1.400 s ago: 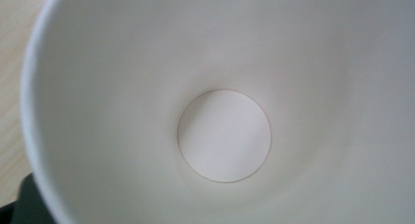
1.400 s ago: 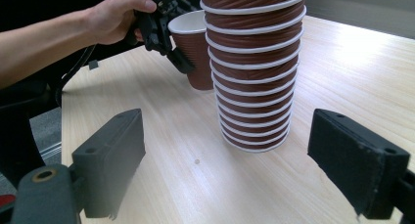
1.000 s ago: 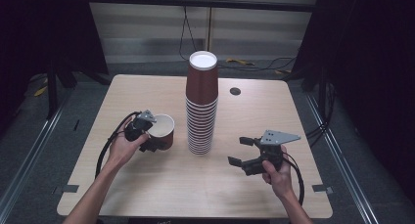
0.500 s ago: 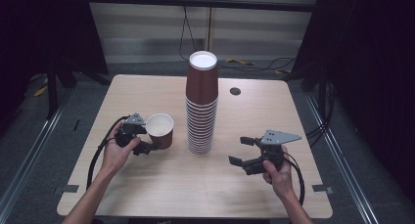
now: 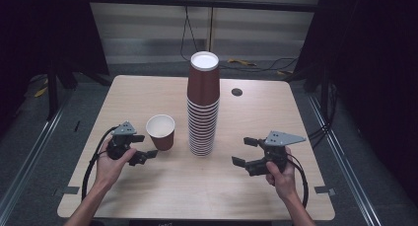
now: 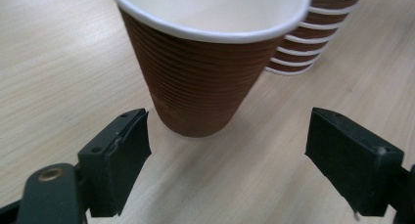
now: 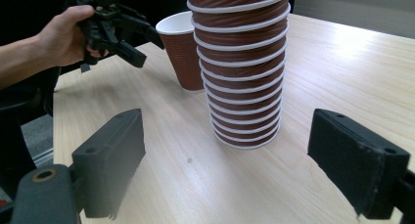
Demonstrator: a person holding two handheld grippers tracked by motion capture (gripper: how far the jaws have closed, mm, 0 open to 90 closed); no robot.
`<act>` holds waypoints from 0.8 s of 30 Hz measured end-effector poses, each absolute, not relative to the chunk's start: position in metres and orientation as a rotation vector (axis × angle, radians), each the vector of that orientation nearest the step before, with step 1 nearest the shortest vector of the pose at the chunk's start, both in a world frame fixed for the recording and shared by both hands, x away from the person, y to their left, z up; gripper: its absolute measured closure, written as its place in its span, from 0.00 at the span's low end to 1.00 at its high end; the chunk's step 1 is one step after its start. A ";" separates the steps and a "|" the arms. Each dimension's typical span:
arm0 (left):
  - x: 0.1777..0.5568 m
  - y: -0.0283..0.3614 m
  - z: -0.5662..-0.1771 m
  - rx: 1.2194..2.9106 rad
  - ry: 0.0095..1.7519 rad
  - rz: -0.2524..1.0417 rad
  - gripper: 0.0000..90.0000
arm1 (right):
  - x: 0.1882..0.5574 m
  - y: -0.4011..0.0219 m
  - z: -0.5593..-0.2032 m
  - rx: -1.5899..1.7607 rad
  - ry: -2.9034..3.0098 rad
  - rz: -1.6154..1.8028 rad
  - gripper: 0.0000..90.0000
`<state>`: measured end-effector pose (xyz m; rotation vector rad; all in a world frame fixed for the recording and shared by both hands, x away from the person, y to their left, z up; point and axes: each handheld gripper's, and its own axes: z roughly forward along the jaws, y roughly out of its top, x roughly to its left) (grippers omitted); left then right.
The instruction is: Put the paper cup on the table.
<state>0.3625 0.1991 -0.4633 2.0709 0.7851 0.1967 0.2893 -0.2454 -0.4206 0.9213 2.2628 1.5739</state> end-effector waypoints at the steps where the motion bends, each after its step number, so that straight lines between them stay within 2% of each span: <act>1: 0.359 0.199 -0.462 2.063 0.773 0.211 0.20 | 0.290 -0.245 -0.421 0.918 2.263 1.573 0.15; 10: 0.327 0.196 -0.460 1.956 0.770 0.211 0.20 | 0.289 -0.247 -0.420 0.934 2.248 1.578 0.15; 11: 0.322 0.195 -0.460 1.955 0.769 0.251 0.20 | 0.289 -0.247 -0.420 0.934 2.244 1.580 0.15; 15: 0.309 0.196 -0.462 1.906 0.769 0.263 0.20 | 0.288 -0.248 -0.420 0.938 2.239 1.572 0.15; 24: 0.305 0.192 -0.469 1.909 0.763 0.222 0.18 | 0.292 -0.251 -0.430 1.013 2.215 1.509 0.15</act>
